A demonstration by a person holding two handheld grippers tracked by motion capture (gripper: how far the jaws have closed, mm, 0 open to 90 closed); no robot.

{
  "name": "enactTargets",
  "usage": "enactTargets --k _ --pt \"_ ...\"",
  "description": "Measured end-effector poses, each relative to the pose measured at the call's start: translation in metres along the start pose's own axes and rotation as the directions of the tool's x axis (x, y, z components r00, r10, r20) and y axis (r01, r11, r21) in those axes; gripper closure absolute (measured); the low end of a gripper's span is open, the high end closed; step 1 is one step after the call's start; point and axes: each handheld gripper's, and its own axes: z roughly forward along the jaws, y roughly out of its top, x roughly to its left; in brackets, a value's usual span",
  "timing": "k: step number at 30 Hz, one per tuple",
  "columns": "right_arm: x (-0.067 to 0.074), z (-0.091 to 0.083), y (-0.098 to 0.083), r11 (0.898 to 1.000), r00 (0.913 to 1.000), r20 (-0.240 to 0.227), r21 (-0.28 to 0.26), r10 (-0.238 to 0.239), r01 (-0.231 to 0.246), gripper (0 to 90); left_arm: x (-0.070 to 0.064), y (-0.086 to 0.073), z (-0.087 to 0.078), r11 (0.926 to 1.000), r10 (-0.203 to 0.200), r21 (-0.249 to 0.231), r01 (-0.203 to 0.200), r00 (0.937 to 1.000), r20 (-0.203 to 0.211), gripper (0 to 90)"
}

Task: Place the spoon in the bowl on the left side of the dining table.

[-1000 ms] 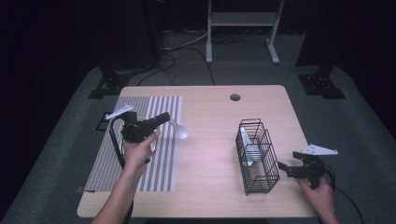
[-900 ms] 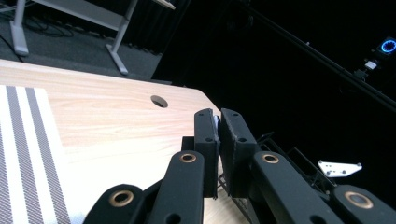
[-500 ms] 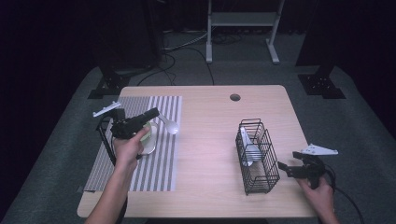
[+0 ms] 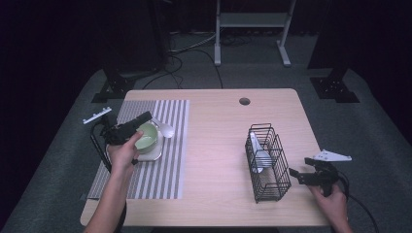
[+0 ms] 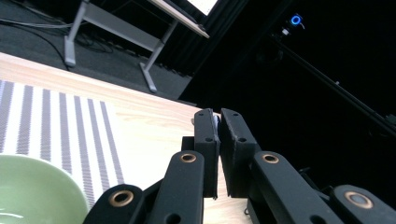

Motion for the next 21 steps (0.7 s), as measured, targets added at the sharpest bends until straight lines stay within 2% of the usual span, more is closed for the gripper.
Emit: enactTargets --k 21 --pt "0.0 0.001 0.0 1.0 1.0 0.003 0.006 -0.002 0.002 13.4 0.021 0.015 -0.02 0.9966 -0.041 -0.074 0.037 0.9979 -0.051 85.8"
